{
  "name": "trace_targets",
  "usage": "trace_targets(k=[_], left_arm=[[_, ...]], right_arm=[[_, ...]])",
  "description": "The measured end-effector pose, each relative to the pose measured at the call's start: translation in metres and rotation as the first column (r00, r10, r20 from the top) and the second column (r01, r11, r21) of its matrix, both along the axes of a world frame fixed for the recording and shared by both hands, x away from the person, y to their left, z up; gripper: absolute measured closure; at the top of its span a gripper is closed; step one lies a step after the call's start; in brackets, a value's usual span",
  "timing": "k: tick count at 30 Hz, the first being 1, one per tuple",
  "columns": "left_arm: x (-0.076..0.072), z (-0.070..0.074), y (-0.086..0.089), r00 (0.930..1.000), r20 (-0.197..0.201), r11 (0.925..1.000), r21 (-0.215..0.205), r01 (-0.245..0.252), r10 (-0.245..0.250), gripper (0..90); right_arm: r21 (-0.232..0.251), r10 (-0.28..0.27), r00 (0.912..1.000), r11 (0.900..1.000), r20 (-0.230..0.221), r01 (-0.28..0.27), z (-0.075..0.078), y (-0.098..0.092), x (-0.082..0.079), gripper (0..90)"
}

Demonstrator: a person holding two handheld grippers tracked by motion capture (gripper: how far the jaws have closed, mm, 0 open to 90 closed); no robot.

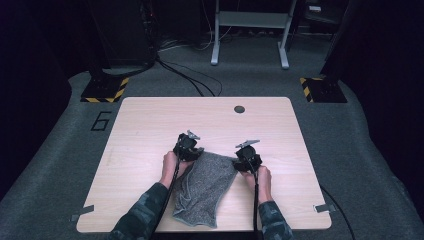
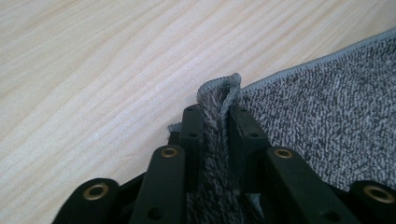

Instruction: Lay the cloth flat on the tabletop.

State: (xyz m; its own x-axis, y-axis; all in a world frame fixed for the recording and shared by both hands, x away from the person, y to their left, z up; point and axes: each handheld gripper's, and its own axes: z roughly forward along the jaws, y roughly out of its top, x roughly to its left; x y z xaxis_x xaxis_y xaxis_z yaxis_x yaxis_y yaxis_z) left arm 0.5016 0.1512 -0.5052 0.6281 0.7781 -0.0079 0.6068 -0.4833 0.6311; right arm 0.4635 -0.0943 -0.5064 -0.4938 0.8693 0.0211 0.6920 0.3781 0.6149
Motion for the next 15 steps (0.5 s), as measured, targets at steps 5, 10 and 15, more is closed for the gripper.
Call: trace_targets(k=[5,10,15], left_arm=[[-0.004,0.002,0.006,1.0000,0.003,0.9990,-0.044,-0.007,0.007,78.4],[-0.010,0.009,0.013,0.9998,0.015,0.9987,-0.050,-0.012,0.013,78.6],[-0.011,0.011,0.017,0.9998,0.005,0.9986,-0.050,-0.018,0.019,76.7]], right_arm=[[0.024,0.023,0.9997,0.999,0.005,-0.023,-0.001,-0.001,-0.001,79.0],[0.050,0.018,0.9998,0.999,0.005,-0.018,-0.002,-0.004,0.000,83.6],[0.037,0.016,0.9999,0.999,-0.004,-0.016,-0.001,-0.002,0.001,84.7]])
